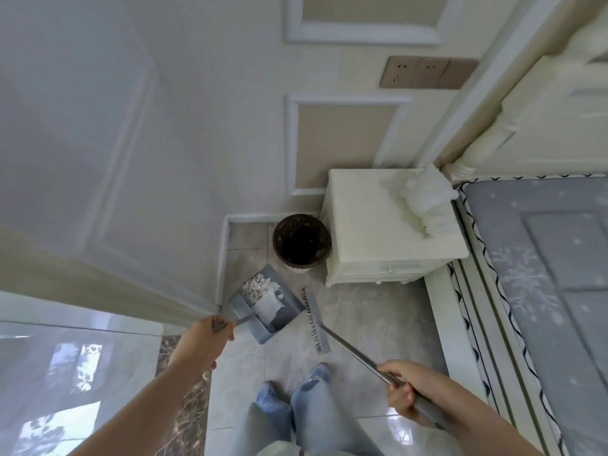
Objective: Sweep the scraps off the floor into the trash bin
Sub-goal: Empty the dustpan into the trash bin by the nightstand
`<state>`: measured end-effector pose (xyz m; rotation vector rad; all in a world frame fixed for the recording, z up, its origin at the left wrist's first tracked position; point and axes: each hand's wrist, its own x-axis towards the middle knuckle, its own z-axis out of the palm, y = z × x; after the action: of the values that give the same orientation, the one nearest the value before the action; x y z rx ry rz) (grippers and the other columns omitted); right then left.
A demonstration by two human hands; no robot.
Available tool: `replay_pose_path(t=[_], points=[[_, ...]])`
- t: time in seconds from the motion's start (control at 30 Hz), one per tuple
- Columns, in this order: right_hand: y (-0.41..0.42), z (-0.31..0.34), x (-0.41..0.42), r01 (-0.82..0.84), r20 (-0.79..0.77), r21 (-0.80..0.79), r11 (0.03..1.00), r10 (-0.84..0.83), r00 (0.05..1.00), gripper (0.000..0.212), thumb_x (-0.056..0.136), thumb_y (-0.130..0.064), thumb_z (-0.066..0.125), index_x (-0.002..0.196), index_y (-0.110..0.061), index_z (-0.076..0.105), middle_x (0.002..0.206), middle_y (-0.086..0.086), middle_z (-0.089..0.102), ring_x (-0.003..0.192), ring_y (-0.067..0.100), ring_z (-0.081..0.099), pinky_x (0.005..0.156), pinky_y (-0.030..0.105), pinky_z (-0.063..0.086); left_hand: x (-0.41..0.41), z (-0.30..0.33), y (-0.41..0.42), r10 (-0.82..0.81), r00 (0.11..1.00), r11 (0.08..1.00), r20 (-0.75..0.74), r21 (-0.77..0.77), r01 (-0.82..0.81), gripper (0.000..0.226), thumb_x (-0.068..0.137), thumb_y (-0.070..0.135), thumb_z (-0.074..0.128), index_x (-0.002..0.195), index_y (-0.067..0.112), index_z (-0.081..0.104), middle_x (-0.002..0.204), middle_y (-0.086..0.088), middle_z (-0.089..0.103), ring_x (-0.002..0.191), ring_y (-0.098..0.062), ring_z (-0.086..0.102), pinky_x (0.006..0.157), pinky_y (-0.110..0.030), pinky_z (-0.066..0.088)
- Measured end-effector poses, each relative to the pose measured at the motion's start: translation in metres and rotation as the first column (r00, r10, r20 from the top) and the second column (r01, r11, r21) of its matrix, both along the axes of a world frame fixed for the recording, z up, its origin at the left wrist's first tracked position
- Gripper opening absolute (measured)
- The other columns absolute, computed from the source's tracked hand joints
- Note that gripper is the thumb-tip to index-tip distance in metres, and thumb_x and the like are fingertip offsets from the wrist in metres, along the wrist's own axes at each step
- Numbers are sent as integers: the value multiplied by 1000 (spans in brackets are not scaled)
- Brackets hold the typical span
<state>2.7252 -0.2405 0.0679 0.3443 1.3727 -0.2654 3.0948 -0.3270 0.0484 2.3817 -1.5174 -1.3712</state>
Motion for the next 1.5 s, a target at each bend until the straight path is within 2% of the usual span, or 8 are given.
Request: replay_pose_path(t=[0.1,0.27,0.43,0.73,1.0,1.2,1.37,1.5], points=[[7,3,-17,-50,-41,-15,999,50,998,40,91,-24,59,59,-6,44,44,1,29,25,9,28,25,11,24,-6,23,1,-22,1000,998,-3,-53,22,26,95,27,56,73,20,69,50,-1,56,36,-15,50,40,-22,41],[6,-7,-28,-29,-10,16,999,29,1000,45,94,-26,54,55,-10,40,37,-1,27,20,11,26,24,10,22,-6,48,-1,-3,1000,996,-22,-92,1,24,96,27,57,77,20,70,41,4,49,30,-14,45,36,-23,38],[-3,-17,-30,98,-13,-47,994,-99,995,35,93,-20,54,63,-9,40,43,0,29,25,9,28,26,11,26,3,68,-6,-13,1000,992,-24,-127,10,23,96,23,57,77,22,70,39,2,44,31,-16,39,38,-24,36],[-10,-10,-1,348,69,-140,927,-341,937,29,94,-12,47,68,-12,35,44,0,27,26,7,25,26,10,25,19,88,-38,31,999,986,-30,-164,-35,24,96,14,55,75,11,67,40,-5,41,31,-16,33,37,-20,32],[-34,12,44,503,170,-137,853,-480,861,34,93,-9,45,61,-12,37,51,-1,24,28,6,27,26,12,29,32,98,-79,6,995,983,-98,-184,-24,21,94,17,59,78,6,65,41,-5,42,29,-17,35,37,-19,29],[-53,19,69,579,258,-99,810,-541,801,25,96,-13,40,71,-12,34,47,-2,25,26,7,32,24,16,31,41,108,-103,-34,990,980,-134,-198,7,24,94,25,62,78,7,65,42,-5,43,31,-17,38,39,-18,31],[-63,21,87,561,212,-127,818,-530,821,22,98,-13,39,76,-12,34,52,-3,24,27,5,31,25,14,31,48,112,-112,-82,992,973,-98,-224,58,21,92,30,64,77,17,66,43,-5,46,33,-20,43,41,-20,36],[-68,16,95,546,173,-155,823,-522,835,20,96,-12,41,77,-12,34,56,-4,24,29,4,33,25,15,33,50,116,-119,-183,978,929,99,-307,205,24,91,46,58,77,28,64,48,1,58,38,-20,57,51,-28,50]])
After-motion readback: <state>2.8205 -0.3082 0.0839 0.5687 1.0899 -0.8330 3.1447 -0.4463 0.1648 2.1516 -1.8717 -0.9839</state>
